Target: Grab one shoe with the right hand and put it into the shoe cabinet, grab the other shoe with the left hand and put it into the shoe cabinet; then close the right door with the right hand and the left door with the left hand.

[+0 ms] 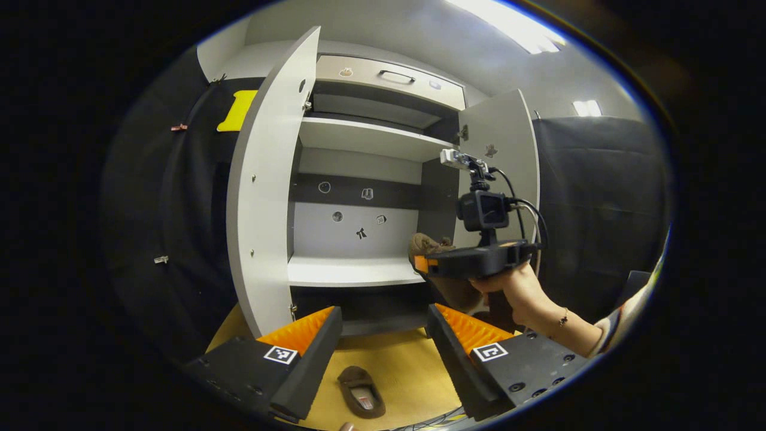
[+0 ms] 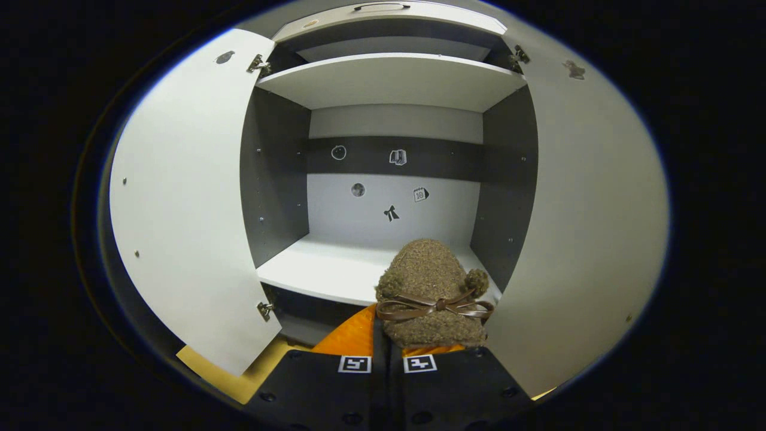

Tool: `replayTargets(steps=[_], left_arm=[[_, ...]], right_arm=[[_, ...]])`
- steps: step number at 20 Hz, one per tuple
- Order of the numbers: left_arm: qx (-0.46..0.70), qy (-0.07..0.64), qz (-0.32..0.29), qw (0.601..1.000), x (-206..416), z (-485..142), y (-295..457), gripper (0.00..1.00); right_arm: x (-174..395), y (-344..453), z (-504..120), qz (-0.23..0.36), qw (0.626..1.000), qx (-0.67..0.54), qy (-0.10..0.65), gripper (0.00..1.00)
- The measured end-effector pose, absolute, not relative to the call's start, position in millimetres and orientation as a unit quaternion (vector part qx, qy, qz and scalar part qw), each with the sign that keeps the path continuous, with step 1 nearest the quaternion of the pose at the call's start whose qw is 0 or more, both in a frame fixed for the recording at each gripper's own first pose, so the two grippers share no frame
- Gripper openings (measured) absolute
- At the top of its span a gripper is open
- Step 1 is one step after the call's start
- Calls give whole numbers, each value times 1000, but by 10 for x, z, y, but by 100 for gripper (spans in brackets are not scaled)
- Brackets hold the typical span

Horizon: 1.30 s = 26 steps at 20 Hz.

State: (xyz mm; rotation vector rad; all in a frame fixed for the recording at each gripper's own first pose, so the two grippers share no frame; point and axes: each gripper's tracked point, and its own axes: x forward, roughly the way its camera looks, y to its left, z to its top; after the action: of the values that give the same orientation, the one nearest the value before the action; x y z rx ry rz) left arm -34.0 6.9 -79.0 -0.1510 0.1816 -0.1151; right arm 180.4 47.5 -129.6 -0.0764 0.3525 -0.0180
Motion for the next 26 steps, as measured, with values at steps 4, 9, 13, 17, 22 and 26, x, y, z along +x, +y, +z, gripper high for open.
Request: replayTargets(steps=[4,9,13,17,22,26], left_arm=[[-79,86,-29,993,-148,-731,107,91],[-72,97,3,993,164,-828,109,91],[-68,112,17,991,388,-960,66,91],[-69,120,38,990,589,-1035,93,91],[-65,129,59,988,689,-1065,137,91],[-62,118,79,988,645,-992,208,91]], right_arm=[[2450,414,-1200,2,984,-32,175,5],[3301,173,-1392,-4,979,-43,200,5],[3817,-3,-1671,-14,973,-33,227,5],[4179,-124,-1919,-18,967,-29,251,5],[4292,-175,-2232,-18,957,-31,288,7],[4237,-130,-2242,-14,954,-34,298,22]])
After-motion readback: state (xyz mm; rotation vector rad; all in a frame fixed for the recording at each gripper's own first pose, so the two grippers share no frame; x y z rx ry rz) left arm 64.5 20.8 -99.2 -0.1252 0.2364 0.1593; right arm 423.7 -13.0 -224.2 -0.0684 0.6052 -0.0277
